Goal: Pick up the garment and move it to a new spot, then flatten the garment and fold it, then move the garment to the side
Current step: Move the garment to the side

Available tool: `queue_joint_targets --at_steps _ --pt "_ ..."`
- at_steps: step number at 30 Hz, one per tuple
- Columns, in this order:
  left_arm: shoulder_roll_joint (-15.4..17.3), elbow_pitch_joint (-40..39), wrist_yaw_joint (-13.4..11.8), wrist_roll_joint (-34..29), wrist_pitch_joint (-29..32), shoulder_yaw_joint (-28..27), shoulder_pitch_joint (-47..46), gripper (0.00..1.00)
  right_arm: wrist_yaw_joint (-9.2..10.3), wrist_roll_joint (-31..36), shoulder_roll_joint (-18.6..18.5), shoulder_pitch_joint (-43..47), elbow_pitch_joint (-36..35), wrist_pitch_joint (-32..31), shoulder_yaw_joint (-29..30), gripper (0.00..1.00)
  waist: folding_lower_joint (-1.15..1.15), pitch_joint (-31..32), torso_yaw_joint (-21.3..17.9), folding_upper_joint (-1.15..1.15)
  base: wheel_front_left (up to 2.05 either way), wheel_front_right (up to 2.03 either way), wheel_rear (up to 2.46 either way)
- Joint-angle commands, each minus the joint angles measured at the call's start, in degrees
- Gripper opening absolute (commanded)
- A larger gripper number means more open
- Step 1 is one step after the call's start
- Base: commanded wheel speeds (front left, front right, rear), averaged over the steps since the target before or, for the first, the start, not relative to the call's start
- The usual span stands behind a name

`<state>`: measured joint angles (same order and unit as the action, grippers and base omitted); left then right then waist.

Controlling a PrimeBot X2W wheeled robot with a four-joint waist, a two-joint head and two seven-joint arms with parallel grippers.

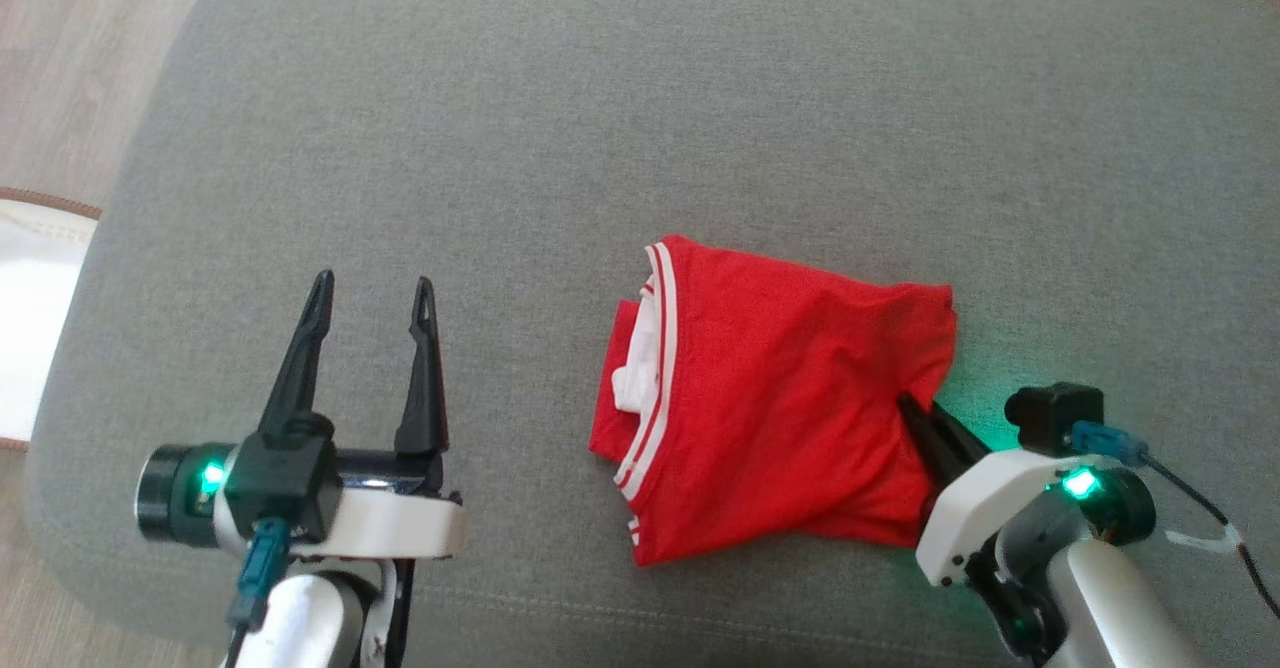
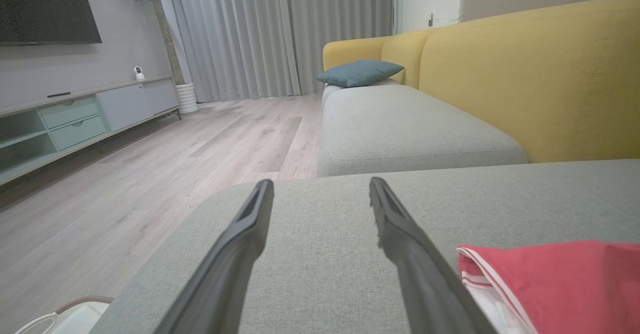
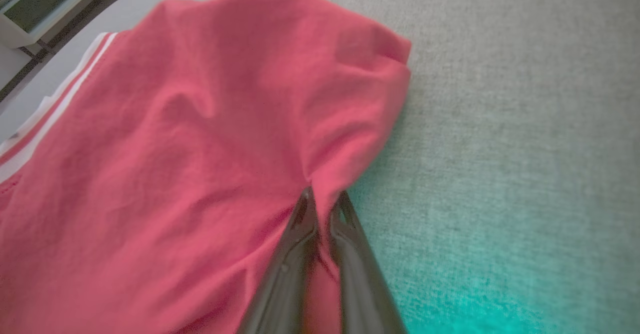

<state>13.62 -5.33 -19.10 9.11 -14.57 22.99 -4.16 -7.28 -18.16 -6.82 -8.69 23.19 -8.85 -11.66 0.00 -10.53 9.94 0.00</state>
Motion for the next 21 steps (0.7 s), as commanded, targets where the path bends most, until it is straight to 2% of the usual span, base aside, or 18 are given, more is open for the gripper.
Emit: queue_joint_targets --at_steps 1,7,14,21 --pt "0.3 -2.1 0.1 -0.6 -0.4 -2.9 -2.4 1.0 -0.21 0.1 -1.3 -0.8 -1.8 1.1 -1.6 0.0 0.0 0.0 -0.3 0.0 0.0 0.0 0.0" --pt "-0.2 -2.5 0.9 -1.3 -0.4 -4.5 -1.5 1.0 -0.21 1.2 -4.4 -0.5 -7.4 3.4 -2.5 0.0 0.0 -0.2 -4.0 0.0 0.0 0.0 0.0" --pt "-1.1 -2.7 2.7 -2.3 -0.4 -5.0 -2.0 1.0 -0.21 1.5 -8.6 -1.1 -13.4 2.0 -2.4 0.0 0.0 -1.0 -13.3 0.0 0.0 0.0 0.0" --pt "-2.0 -1.9 5.1 -3.3 -0.4 -4.1 -5.3 1.0 -0.21 0.5 -13.5 -7.1 -13.4 1.6 -1.4 0.0 0.0 -3.7 -21.5 0.0 0.0 0.0 0.0"
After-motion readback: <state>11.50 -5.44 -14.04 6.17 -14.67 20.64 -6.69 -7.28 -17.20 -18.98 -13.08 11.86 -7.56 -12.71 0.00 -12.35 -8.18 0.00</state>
